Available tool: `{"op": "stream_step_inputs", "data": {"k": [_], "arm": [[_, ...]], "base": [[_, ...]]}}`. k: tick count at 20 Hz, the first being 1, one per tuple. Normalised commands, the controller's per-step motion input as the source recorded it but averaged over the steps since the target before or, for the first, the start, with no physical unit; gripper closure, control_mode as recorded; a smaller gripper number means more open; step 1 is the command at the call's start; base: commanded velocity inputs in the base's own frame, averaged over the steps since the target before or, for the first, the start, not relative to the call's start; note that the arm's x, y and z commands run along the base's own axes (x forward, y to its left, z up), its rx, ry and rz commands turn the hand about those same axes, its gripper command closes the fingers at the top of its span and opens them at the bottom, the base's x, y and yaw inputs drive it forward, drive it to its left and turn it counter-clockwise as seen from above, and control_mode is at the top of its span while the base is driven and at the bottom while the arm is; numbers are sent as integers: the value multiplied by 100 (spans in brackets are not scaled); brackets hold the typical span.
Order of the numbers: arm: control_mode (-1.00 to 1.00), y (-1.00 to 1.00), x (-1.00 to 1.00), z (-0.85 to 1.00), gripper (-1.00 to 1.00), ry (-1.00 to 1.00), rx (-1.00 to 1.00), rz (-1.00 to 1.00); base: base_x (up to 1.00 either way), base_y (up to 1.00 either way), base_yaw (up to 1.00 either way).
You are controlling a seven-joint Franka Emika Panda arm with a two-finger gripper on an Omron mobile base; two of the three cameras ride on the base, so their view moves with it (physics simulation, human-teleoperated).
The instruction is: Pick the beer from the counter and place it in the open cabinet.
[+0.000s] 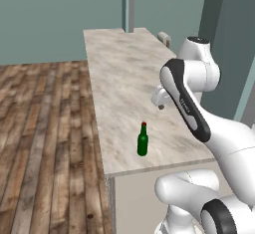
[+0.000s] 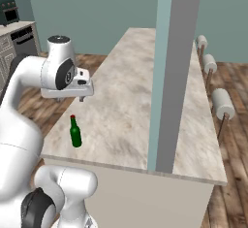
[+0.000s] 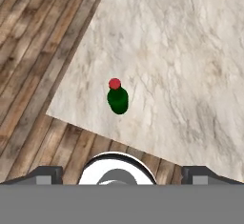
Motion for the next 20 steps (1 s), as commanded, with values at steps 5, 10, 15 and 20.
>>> {"op": "stream_step_inputs", "data": {"k": [5, 10, 15, 20], "arm": [[-100, 14, -19, 0, -100, -4, 0, 17], [-100, 4, -19, 0, -100, -5, 0, 20], [-100, 0, -8, -2, -100, -4, 0, 22], [-100, 8, 0, 0, -100, -1, 0, 21]], "base": [[0, 0, 0], [0, 0, 0], [0, 0, 0], [0, 0, 0]]}}
